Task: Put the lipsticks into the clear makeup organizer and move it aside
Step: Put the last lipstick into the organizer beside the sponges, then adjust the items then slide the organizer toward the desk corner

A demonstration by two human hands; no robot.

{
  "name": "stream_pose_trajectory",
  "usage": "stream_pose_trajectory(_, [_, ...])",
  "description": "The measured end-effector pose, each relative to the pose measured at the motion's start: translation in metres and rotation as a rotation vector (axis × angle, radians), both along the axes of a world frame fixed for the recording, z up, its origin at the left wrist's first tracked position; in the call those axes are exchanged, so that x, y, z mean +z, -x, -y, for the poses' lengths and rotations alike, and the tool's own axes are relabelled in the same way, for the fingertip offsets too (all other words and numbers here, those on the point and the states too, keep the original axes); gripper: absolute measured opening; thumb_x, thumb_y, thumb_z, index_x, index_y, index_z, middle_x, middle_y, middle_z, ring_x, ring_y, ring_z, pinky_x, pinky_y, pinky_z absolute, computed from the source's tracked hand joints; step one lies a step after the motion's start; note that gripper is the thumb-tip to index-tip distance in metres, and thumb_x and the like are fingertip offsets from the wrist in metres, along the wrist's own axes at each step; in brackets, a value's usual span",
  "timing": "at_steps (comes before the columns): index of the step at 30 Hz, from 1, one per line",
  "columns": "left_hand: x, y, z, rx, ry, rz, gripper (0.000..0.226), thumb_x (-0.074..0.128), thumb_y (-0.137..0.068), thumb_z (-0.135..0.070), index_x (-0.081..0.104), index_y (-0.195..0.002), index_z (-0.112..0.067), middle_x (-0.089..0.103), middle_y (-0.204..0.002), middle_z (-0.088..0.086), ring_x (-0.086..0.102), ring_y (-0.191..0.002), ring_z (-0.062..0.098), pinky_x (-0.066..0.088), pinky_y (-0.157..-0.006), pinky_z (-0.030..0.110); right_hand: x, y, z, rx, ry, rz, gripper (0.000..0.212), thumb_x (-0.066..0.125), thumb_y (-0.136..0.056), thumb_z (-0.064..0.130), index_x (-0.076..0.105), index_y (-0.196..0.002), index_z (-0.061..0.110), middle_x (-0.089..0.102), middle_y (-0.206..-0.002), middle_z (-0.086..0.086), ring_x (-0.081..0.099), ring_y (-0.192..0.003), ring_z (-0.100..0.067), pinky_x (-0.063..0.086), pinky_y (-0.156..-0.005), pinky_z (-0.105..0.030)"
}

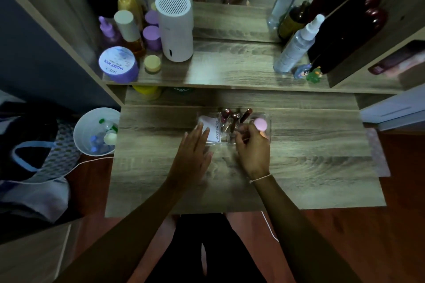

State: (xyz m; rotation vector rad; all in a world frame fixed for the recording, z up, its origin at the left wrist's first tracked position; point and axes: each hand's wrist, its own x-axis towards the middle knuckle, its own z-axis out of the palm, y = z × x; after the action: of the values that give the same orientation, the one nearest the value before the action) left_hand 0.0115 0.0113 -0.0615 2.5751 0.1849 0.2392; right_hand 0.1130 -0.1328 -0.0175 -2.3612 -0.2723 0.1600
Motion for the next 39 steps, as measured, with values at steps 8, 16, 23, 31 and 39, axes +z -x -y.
stream_pose_trajectory(8, [0.030, -0.041, -0.003, 0.007, -0.024, 0.196, 0.043, 0.065, -0.084, -0.010, 0.054, -0.125, -0.002, 0.054, -0.131, 0.023, 0.047, -0.125, 0.035, 0.034, -0.107, 0.057, 0.028, -0.027, 0.025, -0.092, -0.093, 0.204, 0.013, 0.060, -0.089, 0.014, 0.065, -0.102, 0.015, 0.071, -0.091, -0.005, 0.066, -0.082, -0.023, 0.053, -0.075, -0.034])
stream_pose_trajectory(16, [0.030, -0.062, -0.008, -0.046, -0.086, 0.061, 0.063, 0.054, -0.089, -0.035, 0.035, -0.142, -0.008, 0.034, -0.150, 0.016, 0.025, -0.141, 0.032, 0.017, -0.114, 0.053, 0.015, -0.033, 0.037, 0.073, 0.096, 0.093, 0.047, 0.060, -0.091, 0.015, 0.050, -0.137, 0.014, 0.052, -0.142, -0.009, 0.041, -0.135, -0.027, 0.033, -0.113, -0.043])
stream_pose_trajectory(23, [0.035, -0.063, -0.002, -0.034, -0.051, 0.060, 0.054, 0.048, -0.090, -0.032, 0.040, -0.140, -0.011, 0.034, -0.150, 0.017, 0.025, -0.140, 0.031, 0.016, -0.114, 0.053, 0.024, -0.040, 0.022, 0.161, 0.104, 0.245, 0.040, 0.065, -0.088, 0.019, 0.060, -0.127, 0.020, 0.054, -0.135, -0.007, 0.044, -0.128, -0.026, 0.043, -0.104, -0.048])
stream_pose_trajectory(31, [0.034, -0.055, 0.005, -0.035, -0.044, 0.105, 0.053, 0.049, -0.088, -0.029, 0.046, -0.137, -0.010, 0.038, -0.147, 0.020, 0.033, -0.137, 0.034, 0.021, -0.112, 0.052, 0.027, -0.052, 0.003, 0.395, 0.261, 0.205, 0.034, 0.066, -0.087, 0.021, 0.066, -0.120, 0.027, 0.036, -0.153, -0.012, 0.014, -0.149, -0.036, 0.017, -0.120, -0.056])
stream_pose_trajectory(39, [0.028, -0.048, 0.001, -0.024, -0.038, 0.118, 0.055, 0.054, -0.087, -0.026, 0.043, -0.138, -0.014, 0.037, -0.147, 0.019, 0.032, -0.137, 0.033, 0.020, -0.112, 0.051, 0.021, -0.047, 0.001, 0.369, 0.286, 0.200, 0.030, 0.069, -0.084, 0.021, 0.070, -0.114, 0.023, 0.045, -0.146, -0.013, 0.032, -0.142, -0.034, 0.026, -0.116, -0.055])
